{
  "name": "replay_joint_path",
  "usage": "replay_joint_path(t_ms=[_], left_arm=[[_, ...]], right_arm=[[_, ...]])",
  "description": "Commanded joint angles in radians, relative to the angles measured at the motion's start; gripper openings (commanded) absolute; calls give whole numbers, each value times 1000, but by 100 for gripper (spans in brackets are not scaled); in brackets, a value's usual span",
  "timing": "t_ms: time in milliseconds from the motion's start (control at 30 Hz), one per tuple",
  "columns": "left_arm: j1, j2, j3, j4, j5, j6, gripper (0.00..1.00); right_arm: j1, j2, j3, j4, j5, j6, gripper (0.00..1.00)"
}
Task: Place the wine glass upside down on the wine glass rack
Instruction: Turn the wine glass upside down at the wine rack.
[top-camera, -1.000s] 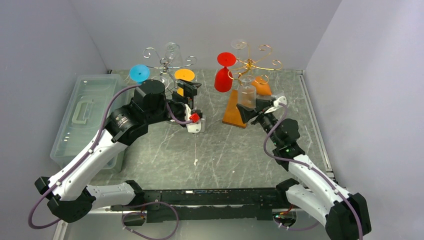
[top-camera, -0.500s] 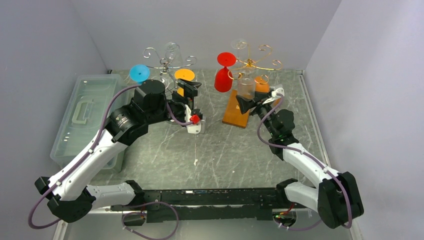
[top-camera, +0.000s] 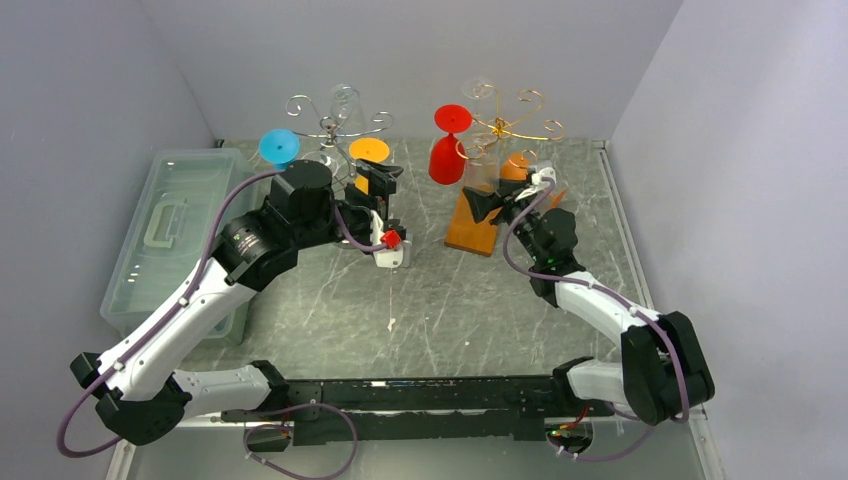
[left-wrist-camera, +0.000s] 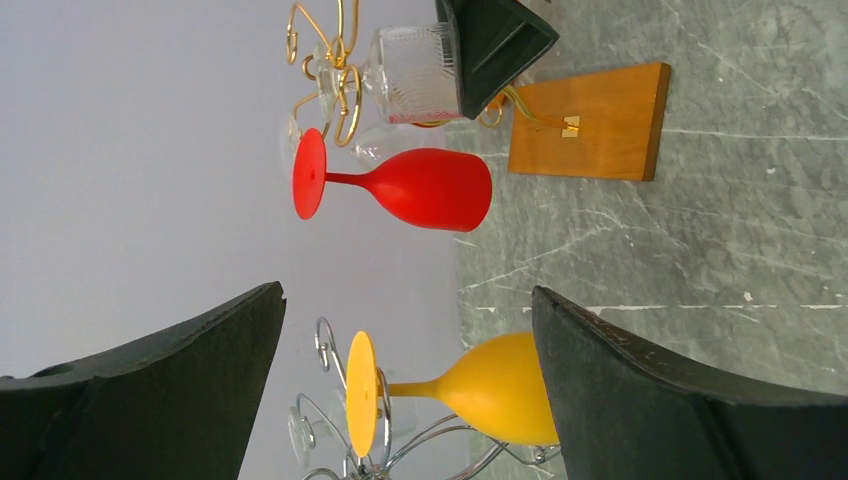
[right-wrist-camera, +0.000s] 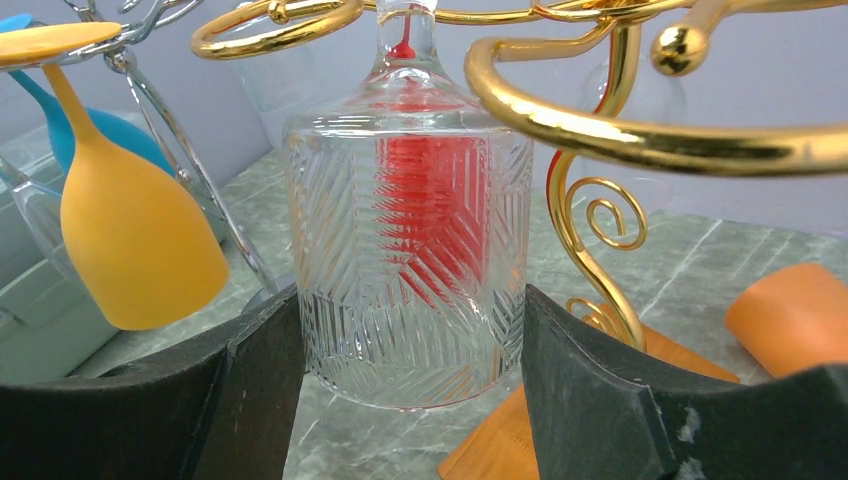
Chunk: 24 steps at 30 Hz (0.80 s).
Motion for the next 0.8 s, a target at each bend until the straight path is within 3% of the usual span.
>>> replay_joint_path(t_ms=[0,767], left_arm=[[-4,-4,-5,27,-8,12,99],[-4,-2,-10,27,-16,15,99]], right_arm=[[-5,17,76,175,-27,22,59],[-4,118,130,204,-140,7,57]])
